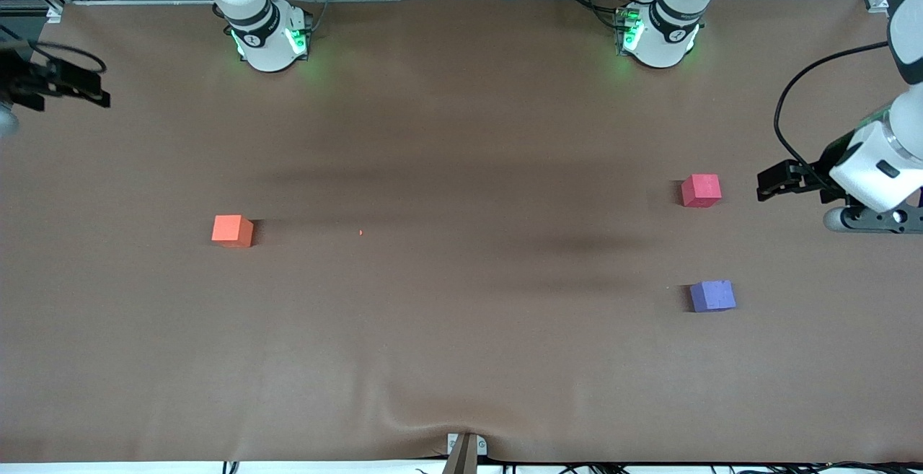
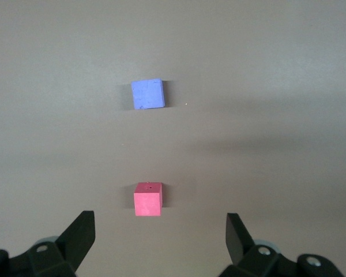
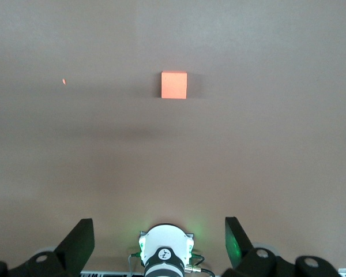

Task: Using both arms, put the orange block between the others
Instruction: 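Reach the right gripper down to the orange cube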

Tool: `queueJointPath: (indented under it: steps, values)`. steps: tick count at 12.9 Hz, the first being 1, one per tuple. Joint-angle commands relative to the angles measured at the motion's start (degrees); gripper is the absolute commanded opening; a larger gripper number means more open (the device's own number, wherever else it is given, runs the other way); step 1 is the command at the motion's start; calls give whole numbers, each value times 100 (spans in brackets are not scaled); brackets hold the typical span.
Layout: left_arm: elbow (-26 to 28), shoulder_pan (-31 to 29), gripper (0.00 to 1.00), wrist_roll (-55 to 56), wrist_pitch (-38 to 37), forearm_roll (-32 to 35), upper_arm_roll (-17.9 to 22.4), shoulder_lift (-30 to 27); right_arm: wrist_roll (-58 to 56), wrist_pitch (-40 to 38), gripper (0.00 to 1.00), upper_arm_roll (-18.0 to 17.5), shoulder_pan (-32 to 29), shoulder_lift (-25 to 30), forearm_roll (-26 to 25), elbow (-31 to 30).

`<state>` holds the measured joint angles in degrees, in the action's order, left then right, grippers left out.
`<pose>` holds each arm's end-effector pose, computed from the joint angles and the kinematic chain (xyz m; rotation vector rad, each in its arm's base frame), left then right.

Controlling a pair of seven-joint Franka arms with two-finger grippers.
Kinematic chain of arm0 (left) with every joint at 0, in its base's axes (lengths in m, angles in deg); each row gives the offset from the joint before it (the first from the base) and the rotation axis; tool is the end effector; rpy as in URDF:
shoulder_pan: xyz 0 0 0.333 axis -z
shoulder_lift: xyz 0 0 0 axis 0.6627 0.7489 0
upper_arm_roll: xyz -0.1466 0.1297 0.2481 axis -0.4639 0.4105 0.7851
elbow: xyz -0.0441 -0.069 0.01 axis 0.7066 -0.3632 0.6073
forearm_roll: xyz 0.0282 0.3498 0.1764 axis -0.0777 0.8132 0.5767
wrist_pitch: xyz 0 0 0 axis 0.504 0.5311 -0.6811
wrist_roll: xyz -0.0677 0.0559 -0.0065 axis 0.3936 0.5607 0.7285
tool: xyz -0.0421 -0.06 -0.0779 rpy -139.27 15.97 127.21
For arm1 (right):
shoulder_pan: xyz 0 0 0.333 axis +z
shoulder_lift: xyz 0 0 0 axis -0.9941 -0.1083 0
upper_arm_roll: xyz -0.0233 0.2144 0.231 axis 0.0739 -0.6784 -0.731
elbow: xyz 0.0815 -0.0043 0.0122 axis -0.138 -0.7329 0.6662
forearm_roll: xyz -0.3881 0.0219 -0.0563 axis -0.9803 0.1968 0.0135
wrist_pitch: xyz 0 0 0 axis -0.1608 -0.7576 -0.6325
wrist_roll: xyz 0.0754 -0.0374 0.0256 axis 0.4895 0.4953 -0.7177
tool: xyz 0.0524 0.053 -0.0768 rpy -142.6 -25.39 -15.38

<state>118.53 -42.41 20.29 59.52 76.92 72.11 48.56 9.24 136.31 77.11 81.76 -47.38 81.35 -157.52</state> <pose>0.6077 -0.0517 0.5737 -3.1329 0.0791 0.0624 0.5375 -0.0148 0.6357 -3.0955 -0.0670 0.4049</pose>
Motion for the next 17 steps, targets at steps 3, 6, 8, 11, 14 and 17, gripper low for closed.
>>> queueJointPath:
  steps: [3, 6, 8, 11, 14, 17]
  values:
    - [-56, -59, 100, 57, 22, 148, 51, 61, 36, 240, 100, -76, -131, -856, -68, 45]
    - [-56, -156, 100, 4, 251, 139, 86, 158, 0, 958, 100, -76, -87, -1086, -33, -506]
    - [-47, -165, 100, 4, 252, 139, 78, 158, -17, 1617, 100, -76, -70, -1077, -24, -1165]
    - [-47, -95, 100, -14, 260, 156, 78, 149, -17, 2926, 100, -85, -52, -1182, -6, -2132]
    - [-47, -86, 100, 30, 252, 148, 16, 123, -35, 3930, 100, -85, -78, -1488, 3, -2644]
    - [-47, -77, 100, 39, 252, 148, -106, 87, -35, 4230, 100, -85, -140, -2033, 3, -2654]
